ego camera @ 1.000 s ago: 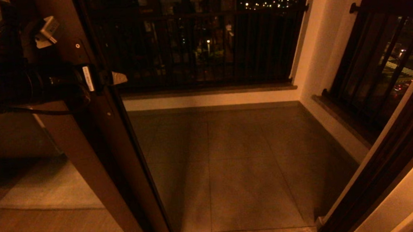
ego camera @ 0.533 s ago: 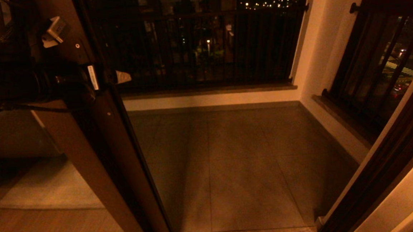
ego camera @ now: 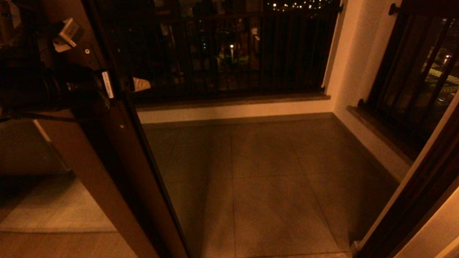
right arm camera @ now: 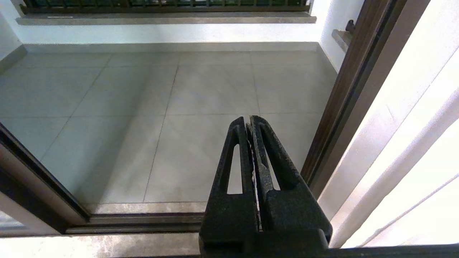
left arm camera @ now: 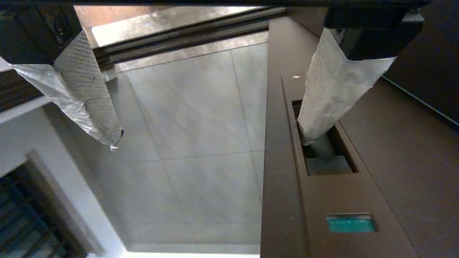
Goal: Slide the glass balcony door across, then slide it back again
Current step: Close the slid door
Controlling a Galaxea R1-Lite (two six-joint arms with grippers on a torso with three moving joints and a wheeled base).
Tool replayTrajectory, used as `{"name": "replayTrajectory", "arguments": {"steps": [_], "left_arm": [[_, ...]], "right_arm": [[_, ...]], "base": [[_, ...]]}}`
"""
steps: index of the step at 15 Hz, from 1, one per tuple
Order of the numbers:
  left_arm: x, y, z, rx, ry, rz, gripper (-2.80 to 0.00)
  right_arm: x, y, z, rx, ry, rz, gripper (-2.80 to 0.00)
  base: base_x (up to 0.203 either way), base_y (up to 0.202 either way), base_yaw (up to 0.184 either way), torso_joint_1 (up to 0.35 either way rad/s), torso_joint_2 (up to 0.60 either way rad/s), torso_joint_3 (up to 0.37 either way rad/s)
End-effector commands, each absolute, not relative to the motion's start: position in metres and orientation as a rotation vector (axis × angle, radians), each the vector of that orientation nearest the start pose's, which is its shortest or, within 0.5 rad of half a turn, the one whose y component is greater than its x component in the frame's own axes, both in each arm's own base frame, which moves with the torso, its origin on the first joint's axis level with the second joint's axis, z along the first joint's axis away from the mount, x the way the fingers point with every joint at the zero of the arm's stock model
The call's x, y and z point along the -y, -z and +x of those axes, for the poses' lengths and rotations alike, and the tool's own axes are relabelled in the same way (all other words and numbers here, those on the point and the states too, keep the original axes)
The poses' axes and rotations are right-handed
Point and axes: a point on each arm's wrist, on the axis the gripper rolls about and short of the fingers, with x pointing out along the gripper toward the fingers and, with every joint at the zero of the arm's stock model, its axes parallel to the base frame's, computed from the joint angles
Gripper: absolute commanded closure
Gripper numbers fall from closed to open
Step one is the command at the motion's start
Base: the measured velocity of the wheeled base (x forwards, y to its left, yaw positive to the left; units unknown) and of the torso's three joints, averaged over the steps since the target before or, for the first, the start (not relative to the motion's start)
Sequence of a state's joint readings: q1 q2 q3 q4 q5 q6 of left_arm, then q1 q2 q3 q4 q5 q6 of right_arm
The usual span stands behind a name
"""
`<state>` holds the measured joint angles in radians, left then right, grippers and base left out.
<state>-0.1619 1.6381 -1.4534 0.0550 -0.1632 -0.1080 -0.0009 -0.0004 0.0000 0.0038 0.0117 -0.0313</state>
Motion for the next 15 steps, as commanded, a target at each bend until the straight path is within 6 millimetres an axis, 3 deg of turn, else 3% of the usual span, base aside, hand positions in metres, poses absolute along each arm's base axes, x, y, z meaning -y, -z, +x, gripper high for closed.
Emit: {"name": "replayTrajectory", "arguments": {"steps": [1,15], "left_arm": [[0.0534,-0.3156,0.2999,-0.265,0.334,-0.11,-2.8],[0.0598,-0.3133,0.3004,-0.268,0.453,-0.12,-2.8]], "right_arm": [[-0.0003,-0.075,-0.0228,-0.004,-0.012,-0.032,0.0],[-0.0003,-0.0751,-0.0228,-0.004,-0.01,-0.032,0.0]], "base": [[0.0,0.0,0.0,0.0,0.0,0.0],[0.0,0.0,0.0,0.0,0.0,0.0]]}}
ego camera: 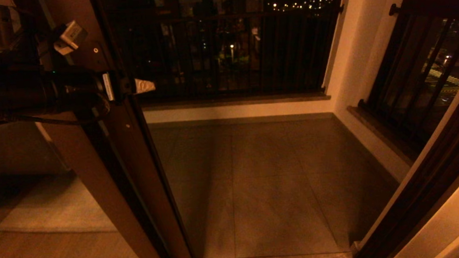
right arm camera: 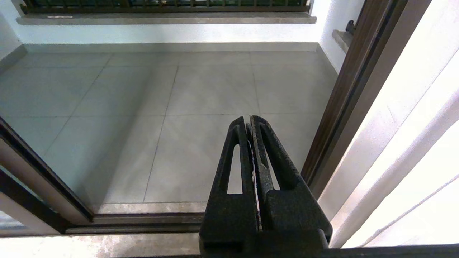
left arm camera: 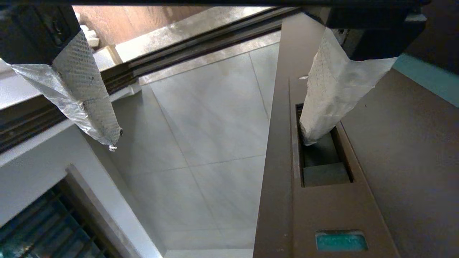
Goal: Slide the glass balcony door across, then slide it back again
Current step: Close the slid door
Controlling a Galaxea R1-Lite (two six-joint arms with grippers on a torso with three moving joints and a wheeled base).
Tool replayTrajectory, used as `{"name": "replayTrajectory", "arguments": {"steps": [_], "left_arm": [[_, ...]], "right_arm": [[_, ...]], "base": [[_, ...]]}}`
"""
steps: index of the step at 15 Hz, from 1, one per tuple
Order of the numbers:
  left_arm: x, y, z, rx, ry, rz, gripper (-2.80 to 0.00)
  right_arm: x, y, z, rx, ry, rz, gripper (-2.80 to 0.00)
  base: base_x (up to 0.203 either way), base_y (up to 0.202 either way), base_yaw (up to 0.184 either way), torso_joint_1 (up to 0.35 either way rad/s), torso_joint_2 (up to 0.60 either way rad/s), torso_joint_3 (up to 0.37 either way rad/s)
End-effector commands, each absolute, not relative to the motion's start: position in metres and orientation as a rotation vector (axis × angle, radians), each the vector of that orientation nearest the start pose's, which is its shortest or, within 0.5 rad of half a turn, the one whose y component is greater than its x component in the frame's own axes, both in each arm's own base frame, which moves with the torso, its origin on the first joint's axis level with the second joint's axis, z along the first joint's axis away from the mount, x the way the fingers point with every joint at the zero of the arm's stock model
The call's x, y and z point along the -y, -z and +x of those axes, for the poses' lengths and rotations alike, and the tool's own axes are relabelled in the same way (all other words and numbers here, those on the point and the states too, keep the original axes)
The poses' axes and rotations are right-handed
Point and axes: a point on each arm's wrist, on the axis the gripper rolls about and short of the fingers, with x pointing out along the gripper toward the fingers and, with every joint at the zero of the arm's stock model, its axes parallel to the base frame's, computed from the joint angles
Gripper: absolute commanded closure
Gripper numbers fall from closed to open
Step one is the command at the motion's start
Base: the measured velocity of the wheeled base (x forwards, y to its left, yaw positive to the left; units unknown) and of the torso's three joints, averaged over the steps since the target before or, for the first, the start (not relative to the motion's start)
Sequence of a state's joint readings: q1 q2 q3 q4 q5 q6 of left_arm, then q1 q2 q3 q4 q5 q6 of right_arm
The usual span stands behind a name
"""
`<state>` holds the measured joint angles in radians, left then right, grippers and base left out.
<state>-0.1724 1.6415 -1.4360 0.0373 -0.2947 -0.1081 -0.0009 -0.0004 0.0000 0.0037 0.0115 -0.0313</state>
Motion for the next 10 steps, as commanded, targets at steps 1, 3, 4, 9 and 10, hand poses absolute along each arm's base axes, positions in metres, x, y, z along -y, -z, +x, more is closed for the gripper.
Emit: {"name": "replayTrajectory", "arguments": {"steps": [1,3,4,9,10], "left_arm": [[0.062,-0.313,0.3,-0.266,0.459,-0.115,-2.8],[0.065,-0.314,0.299,-0.262,0.469,-0.113,-2.8],[0.069,-0.314,0.299,-0.266,0.481,-0.113,-2.8],[0.09,-0.31,0.305,-0.237,0.532,-0.105,-2.8],[0.092,-0.307,0.308,-0.236,0.534,-0.105,-2.8]], "right_arm": [[0.0,-0.075,-0.023,-0.004,-0.01,-0.032,0.0],[0.0,-0.075,-0.023,-0.003,-0.011,-0.032,0.0],[0.0,-0.075,-0.023,-0.003,-0.011,-0.032,0.0],[0.0,-0.075,-0.023,-0.003,-0.011,-0.032,0.0],[0.0,-0.075,-0.023,-0.004,-0.011,-0.032,0.0]], "base": [[0.0,0.0,0.0,0.0,0.0,0.0],[0.0,0.0,0.0,0.0,0.0,0.0],[0.0,0.0,0.0,0.0,0.0,0.0],[0.0,0.0,0.0,0.0,0.0,0.0],[0.0,0.0,0.0,0.0,0.0,0.0]]}}
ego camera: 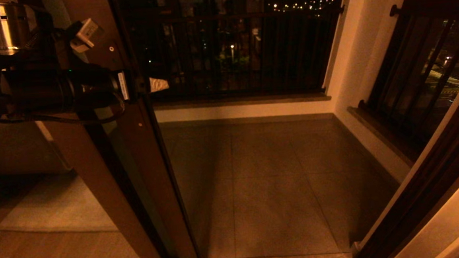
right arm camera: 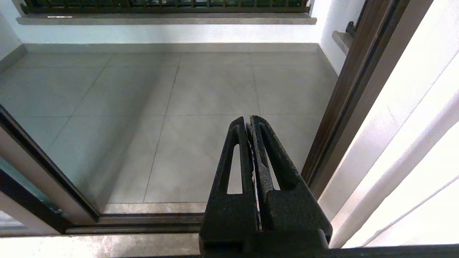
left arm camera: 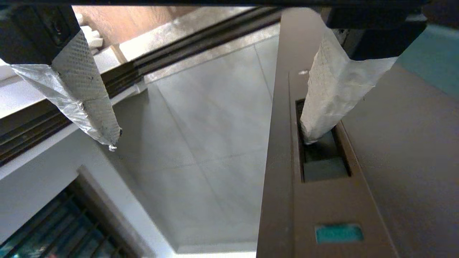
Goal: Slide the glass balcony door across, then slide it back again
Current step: Close the slid door
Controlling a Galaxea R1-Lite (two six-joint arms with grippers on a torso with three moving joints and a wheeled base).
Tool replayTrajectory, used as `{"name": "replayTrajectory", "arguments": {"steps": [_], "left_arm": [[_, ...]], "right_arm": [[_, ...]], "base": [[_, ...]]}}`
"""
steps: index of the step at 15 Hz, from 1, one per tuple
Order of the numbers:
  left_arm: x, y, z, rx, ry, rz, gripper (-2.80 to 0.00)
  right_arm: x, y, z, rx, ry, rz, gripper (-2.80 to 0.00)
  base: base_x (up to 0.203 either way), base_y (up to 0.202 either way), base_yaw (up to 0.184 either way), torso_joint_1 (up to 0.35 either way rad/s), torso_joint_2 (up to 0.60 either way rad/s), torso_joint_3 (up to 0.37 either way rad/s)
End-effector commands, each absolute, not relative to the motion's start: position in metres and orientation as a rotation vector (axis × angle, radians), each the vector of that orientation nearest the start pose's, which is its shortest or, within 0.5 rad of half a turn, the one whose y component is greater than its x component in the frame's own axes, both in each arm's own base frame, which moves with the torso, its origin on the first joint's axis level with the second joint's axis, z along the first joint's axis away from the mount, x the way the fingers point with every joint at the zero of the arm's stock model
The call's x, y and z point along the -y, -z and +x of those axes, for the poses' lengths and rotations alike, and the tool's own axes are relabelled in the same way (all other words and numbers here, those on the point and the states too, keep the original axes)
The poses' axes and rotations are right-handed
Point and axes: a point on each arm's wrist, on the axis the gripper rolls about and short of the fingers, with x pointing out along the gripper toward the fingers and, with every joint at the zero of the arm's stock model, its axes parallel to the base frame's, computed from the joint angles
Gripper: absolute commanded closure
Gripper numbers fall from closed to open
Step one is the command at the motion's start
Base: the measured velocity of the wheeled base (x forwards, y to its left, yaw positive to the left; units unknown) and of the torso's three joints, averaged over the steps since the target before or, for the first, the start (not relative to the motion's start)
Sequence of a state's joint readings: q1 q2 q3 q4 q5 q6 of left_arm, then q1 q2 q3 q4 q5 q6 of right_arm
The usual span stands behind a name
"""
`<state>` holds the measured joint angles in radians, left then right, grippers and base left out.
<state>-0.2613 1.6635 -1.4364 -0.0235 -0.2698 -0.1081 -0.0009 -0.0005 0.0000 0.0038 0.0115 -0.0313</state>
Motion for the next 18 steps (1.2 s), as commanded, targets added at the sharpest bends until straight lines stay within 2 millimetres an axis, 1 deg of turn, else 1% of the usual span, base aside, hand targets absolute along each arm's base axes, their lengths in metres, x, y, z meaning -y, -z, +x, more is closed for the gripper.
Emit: {"name": "replayTrajectory", "arguments": {"steps": [1,3,9,14,18], "left_arm": [[0.092,-0.307,0.309,-0.236,0.534,-0.105,-2.8],[0.092,-0.308,0.308,-0.231,0.539,-0.105,-2.8],[0.102,-0.307,0.306,-0.236,0.569,-0.101,-2.8],[0.117,-0.303,0.304,-0.251,0.603,-0.095,-2.8],[0.129,-0.303,0.298,-0.25,0.606,-0.085,-2.8]], "right_arm": [[0.0,-0.075,-0.023,-0.004,-0.011,-0.032,0.0],[0.0,-0.075,-0.023,-0.004,-0.012,-0.032,0.0],[0.0,-0.075,-0.023,-0.003,-0.012,-0.032,0.0],[0.0,-0.075,-0.023,-0.004,-0.011,-0.032,0.0],[0.0,-0.075,-0.023,-0.004,-0.011,-0.032,0.0]], "base": [[0.0,0.0,0.0,0.0,0.0,0.0],[0.0,0.0,0.0,0.0,0.0,0.0],[0.0,0.0,0.0,0.0,0.0,0.0],[0.0,0.0,0.0,0.0,0.0,0.0],[0.0,0.0,0.0,0.0,0.0,0.0]]}}
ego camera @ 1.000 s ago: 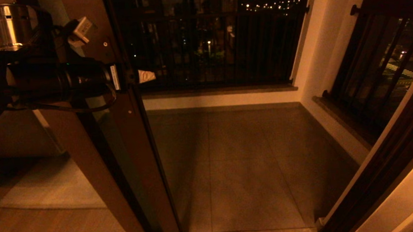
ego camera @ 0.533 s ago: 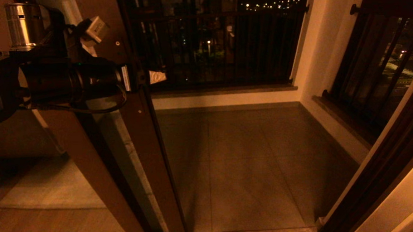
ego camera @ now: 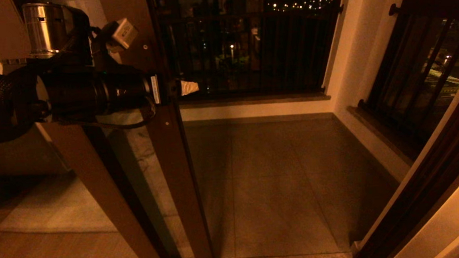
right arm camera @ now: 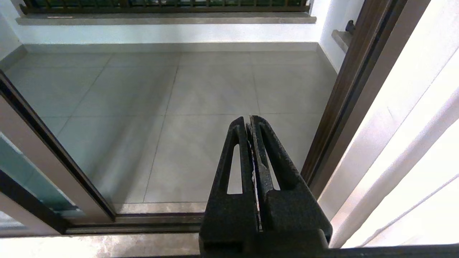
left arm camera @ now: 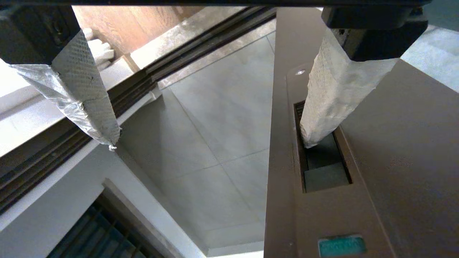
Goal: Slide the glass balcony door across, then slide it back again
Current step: Close the slid door
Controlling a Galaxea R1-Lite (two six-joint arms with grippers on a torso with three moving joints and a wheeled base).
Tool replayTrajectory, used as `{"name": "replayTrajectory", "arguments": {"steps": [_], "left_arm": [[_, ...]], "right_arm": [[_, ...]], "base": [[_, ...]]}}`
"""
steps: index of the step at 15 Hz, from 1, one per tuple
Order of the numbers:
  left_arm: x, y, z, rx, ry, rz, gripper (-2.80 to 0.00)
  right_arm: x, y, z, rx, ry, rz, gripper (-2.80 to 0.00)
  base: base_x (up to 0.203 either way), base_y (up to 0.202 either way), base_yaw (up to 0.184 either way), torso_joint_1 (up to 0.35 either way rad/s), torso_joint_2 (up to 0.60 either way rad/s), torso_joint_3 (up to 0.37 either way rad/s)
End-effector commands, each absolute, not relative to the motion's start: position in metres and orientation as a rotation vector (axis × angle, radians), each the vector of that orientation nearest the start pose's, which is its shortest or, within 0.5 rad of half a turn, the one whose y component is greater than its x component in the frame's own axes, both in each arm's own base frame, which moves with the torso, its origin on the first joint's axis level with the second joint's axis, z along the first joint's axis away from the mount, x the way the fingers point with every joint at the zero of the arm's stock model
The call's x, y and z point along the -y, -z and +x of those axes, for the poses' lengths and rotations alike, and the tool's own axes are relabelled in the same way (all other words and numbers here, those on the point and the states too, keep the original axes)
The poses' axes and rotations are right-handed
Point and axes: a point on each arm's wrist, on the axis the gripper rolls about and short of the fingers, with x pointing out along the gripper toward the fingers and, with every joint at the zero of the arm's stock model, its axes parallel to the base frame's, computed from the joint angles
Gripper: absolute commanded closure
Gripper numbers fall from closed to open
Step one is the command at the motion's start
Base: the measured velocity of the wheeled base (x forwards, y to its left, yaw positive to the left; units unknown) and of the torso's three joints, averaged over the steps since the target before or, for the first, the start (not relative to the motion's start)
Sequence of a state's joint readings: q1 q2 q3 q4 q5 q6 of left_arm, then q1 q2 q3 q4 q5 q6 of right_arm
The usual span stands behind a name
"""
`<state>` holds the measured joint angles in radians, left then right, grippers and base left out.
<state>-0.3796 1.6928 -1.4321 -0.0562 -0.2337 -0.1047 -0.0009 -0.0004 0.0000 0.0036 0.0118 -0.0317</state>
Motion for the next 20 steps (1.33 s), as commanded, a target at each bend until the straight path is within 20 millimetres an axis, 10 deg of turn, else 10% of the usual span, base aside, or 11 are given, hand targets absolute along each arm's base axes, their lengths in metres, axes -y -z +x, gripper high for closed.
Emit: {"name": "replayTrajectory", "arguments": {"steps": [1,20], "left_arm": [[0.131,-0.302,0.298,-0.252,0.586,-0.082,-2.8],[0.163,-0.302,0.286,-0.22,0.649,-0.07,-2.8]], "right_arm": [[0.0,-0.075,-0.023,-0.003,-0.011,-0.032,0.0],[0.0,-0.075,-0.023,-0.004,-0.011,-0.032,0.0]], "base": [[0.0,0.0,0.0,0.0,0.0,0.0],[0.0,0.0,0.0,0.0,0.0,0.0]]}}
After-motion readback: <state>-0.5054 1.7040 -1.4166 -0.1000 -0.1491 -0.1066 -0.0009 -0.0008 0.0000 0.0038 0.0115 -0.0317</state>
